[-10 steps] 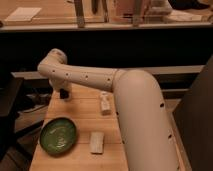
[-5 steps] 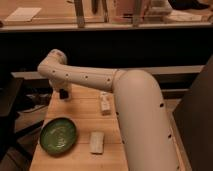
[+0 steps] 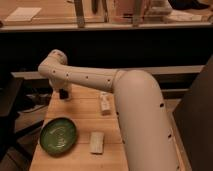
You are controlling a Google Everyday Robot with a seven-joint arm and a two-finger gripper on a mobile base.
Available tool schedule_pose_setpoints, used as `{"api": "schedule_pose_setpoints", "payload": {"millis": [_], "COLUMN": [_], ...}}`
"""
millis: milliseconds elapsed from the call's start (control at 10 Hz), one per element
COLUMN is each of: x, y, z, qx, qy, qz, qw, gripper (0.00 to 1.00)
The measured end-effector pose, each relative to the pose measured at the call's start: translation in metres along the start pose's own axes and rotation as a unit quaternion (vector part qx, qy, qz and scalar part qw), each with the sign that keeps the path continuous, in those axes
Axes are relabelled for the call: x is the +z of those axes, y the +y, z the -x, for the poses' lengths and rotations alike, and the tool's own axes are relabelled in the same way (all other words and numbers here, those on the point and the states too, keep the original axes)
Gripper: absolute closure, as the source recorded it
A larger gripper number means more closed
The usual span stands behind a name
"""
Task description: Place the eraser in the ceramic cup
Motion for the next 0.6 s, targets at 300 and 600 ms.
{"api": "schedule_pose_setpoints", "payload": {"millis": [300, 600], "x": [0.0015, 0.002], "y": [-0.0008, -0.0012], "z": [-0.0001, -0.0001], "qx": [-0.004, -0.007], "qy": [0.0, -0.001], "qz": [-0.003, -0.006], "qw": [1.0, 1.0], "gripper": [0.85, 0.79]}}
